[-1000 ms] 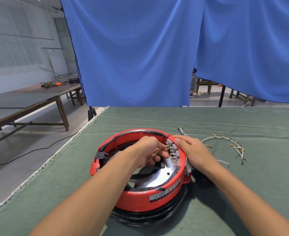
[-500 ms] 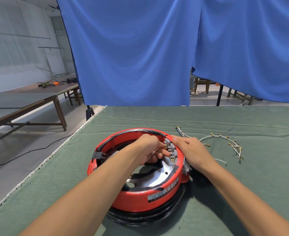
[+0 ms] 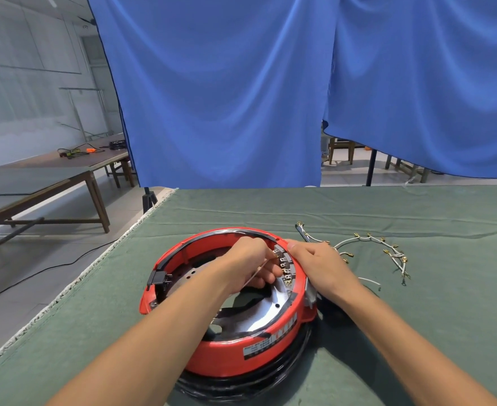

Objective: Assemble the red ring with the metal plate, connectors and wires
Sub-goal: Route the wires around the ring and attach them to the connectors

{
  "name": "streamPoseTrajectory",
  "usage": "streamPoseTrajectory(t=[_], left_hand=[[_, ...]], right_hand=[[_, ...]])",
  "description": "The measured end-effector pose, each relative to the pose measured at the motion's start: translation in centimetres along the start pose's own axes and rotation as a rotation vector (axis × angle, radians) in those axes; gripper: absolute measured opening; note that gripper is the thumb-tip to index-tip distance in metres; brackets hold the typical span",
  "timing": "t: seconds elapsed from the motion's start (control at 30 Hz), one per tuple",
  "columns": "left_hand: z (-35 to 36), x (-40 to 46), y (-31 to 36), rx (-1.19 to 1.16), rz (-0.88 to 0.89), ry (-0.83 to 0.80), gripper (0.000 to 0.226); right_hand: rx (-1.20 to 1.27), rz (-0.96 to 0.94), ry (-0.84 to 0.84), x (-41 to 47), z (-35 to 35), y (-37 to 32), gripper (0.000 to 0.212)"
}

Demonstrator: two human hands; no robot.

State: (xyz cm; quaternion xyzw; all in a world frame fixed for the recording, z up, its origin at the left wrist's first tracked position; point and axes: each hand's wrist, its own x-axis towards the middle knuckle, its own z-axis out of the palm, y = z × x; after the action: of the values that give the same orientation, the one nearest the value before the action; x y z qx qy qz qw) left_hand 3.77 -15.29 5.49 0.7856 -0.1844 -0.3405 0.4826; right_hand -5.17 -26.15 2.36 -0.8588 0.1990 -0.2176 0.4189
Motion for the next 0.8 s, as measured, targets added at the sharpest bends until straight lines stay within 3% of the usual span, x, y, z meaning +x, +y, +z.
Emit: streamPoseTrajectory(t=[0.17, 0.3, 0.4, 0.53, 0.63, 0.8], left_hand=[[0.2, -0.2, -0.3, 0.177, 0.103, 0.106, 0.019], [-0.7, -0.1, -0.7, 0.242, 0.208, 0.207, 0.016], [-0.9, 0.0, -0.7, 0.170, 0.240, 0.175, 0.010], [-0.1, 0.3, -1.0, 0.348, 0.372, 0.277, 0.021], [0.1, 0.5, -1.2, 0.421, 0.428, 0.324, 0.026], [0.0, 0.7, -1.2, 0.466, 0.439, 0.336, 0.036]], right_hand=[[0.003, -0.019, -0.033, 0.3, -0.7, -0.5, 0.029], [0.055, 0.106, 0.182, 1.3, -4.1, 0.4, 0.024], [-0.159, 0.193, 0.297, 1.4, -6.2, 2.5, 0.018], [-0.436, 0.387, 0.186, 0.9, -5.5, 4.9, 0.018], [-0.454, 0.439, 0.151, 0.9, -5.3, 5.5, 0.024], [-0.403, 0.447, 0.167, 0.9, -5.4, 5.2, 0.015]])
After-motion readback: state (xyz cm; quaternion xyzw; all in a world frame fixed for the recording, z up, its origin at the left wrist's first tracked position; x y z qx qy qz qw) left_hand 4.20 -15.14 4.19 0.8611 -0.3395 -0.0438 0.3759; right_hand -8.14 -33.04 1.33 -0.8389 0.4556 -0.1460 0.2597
